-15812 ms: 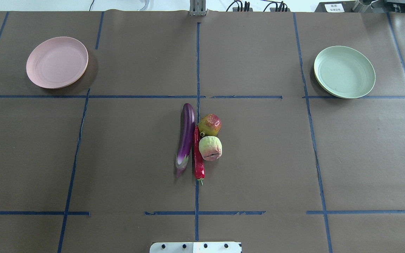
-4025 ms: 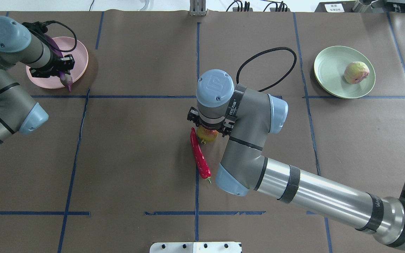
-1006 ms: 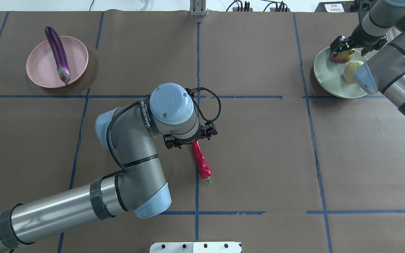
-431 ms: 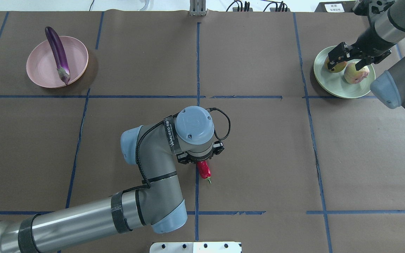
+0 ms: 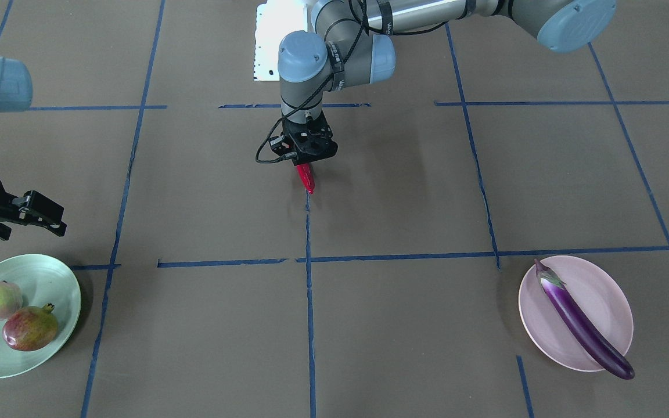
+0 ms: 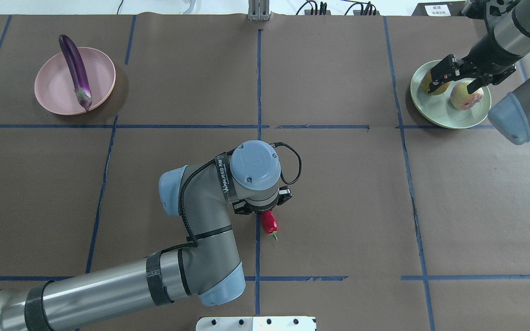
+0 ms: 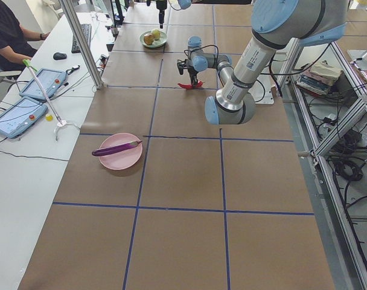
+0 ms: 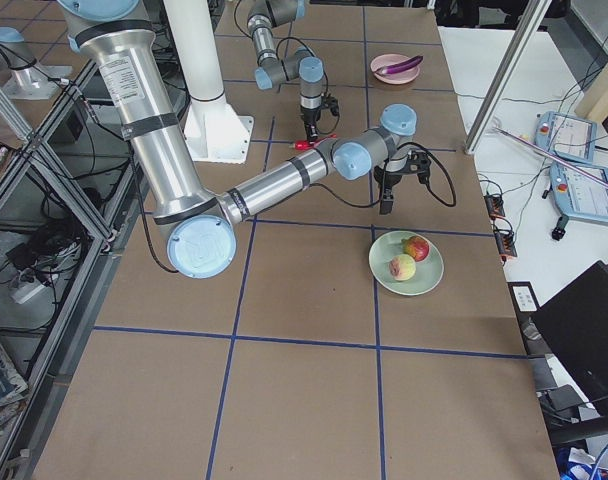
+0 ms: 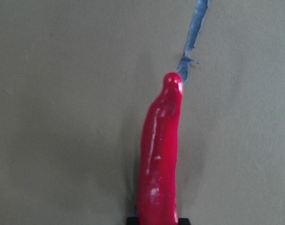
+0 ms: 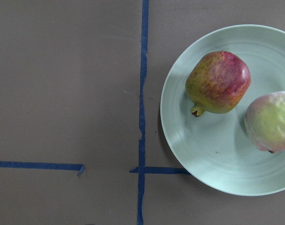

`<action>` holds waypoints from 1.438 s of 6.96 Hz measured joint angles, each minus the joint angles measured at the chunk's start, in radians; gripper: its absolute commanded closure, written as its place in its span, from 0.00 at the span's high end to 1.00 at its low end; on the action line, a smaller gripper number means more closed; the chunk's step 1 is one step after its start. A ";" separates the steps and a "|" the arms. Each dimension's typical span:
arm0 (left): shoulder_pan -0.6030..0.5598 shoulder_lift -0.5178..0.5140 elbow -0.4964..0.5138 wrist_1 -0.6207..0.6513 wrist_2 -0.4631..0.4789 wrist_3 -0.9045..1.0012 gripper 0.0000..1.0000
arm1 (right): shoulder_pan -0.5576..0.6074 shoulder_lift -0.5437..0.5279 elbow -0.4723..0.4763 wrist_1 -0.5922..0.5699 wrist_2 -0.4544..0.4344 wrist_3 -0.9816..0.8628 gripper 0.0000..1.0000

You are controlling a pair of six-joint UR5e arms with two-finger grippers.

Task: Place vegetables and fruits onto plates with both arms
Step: 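Carry the chili pepper to the pink plate and release it with the left gripper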

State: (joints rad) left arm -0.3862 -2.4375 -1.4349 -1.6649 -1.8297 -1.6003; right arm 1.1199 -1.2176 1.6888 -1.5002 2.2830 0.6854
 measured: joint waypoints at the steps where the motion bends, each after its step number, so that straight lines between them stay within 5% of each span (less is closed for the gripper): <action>1: -0.034 0.001 -0.028 -0.002 0.000 -0.003 0.00 | 0.000 -0.001 0.003 -0.001 0.000 0.000 1.00; 5: -0.350 0.134 -0.176 -0.019 -0.010 0.168 0.00 | 0.000 -0.108 0.120 -0.002 0.016 0.000 1.00; 10: -0.649 0.316 -0.022 -0.090 -0.168 0.707 0.00 | 0.000 -0.228 0.232 -0.002 0.049 0.000 1.00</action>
State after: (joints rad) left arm -1.0354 -2.1220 -1.4571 -1.7547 -1.9977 -0.8929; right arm 1.1200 -1.4459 1.9209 -1.5018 2.3315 0.6856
